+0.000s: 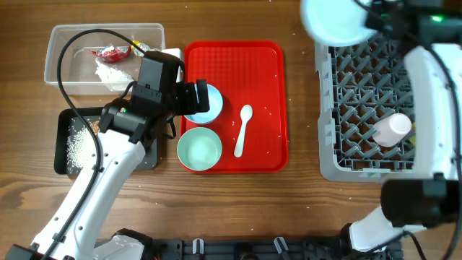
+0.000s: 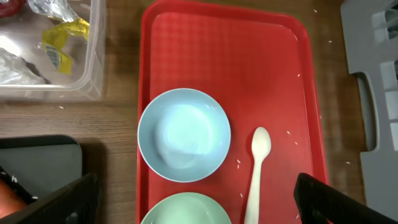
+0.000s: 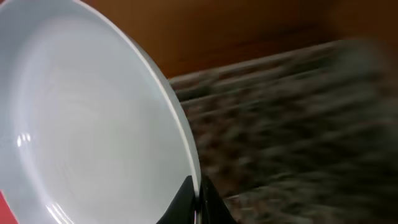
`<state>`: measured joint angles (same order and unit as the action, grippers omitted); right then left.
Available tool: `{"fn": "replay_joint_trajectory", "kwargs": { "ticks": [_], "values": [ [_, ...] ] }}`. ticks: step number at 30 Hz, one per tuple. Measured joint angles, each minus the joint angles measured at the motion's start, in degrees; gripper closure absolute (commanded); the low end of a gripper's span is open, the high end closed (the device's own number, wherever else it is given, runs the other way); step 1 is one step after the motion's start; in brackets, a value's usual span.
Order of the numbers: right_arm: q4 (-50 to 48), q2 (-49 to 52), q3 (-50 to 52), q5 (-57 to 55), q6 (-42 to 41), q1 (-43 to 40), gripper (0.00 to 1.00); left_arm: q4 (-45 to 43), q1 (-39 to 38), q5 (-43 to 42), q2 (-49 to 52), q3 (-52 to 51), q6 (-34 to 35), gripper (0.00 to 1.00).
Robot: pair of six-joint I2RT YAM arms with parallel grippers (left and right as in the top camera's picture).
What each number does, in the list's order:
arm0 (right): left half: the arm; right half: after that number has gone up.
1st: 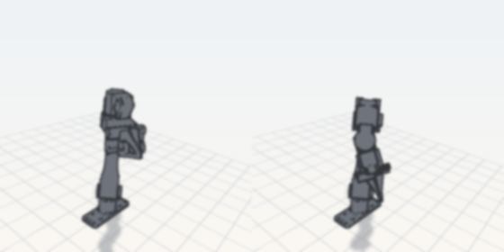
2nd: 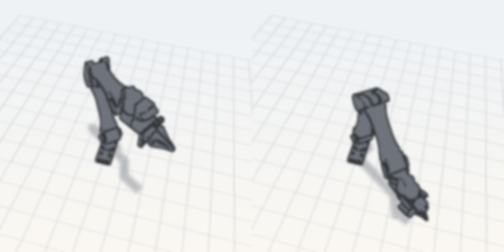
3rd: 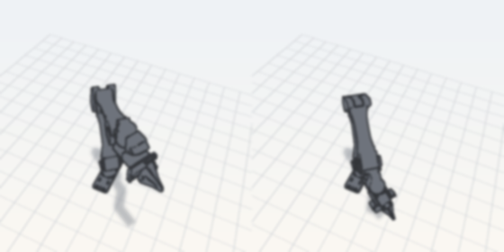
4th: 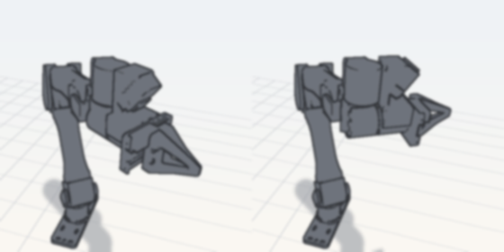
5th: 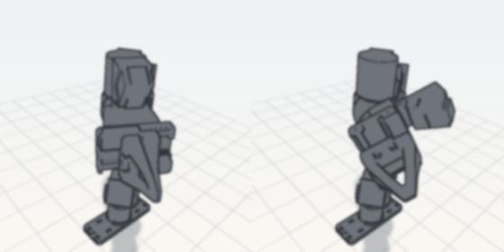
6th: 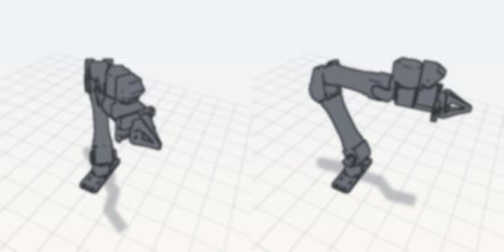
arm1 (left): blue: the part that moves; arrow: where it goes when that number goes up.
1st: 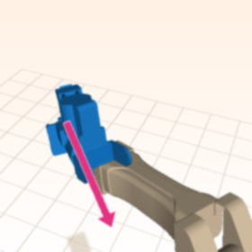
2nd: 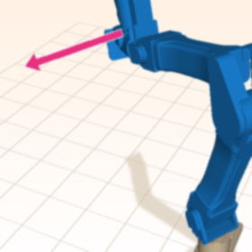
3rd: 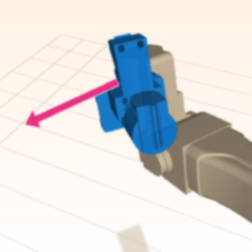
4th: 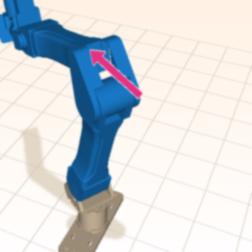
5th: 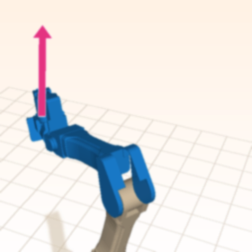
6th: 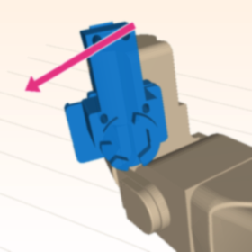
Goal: Sort waste into correct bins and load items into the dishwasher rack
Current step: 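Lift the light-blue plate and stand it upright in the dish rack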
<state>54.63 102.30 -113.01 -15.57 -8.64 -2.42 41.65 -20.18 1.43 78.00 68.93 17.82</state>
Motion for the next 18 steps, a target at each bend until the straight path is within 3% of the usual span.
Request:
{"fn": "replay_joint_trajectory", "kwargs": {
  "ticks": [6,12,18],
  "values": [
    [-3.54,0.0,0.15,-16.7,13.38,-5.25,0.96,-4.0,0.0,0.46,0.0,0.0,0.13,0.03],
    [-10.54,0.81,0.15,-19.8,27.93,-8.04,0.96,-4.79,0.0,0.46,0.0,0.0,0.13,0.03],
    [-13.73,8.59,0.17,-20.06,41.35,-8.04,0.96,-4.81,0.0,0.46,0.0,0.0,0.13,0.04]
  ]
}}
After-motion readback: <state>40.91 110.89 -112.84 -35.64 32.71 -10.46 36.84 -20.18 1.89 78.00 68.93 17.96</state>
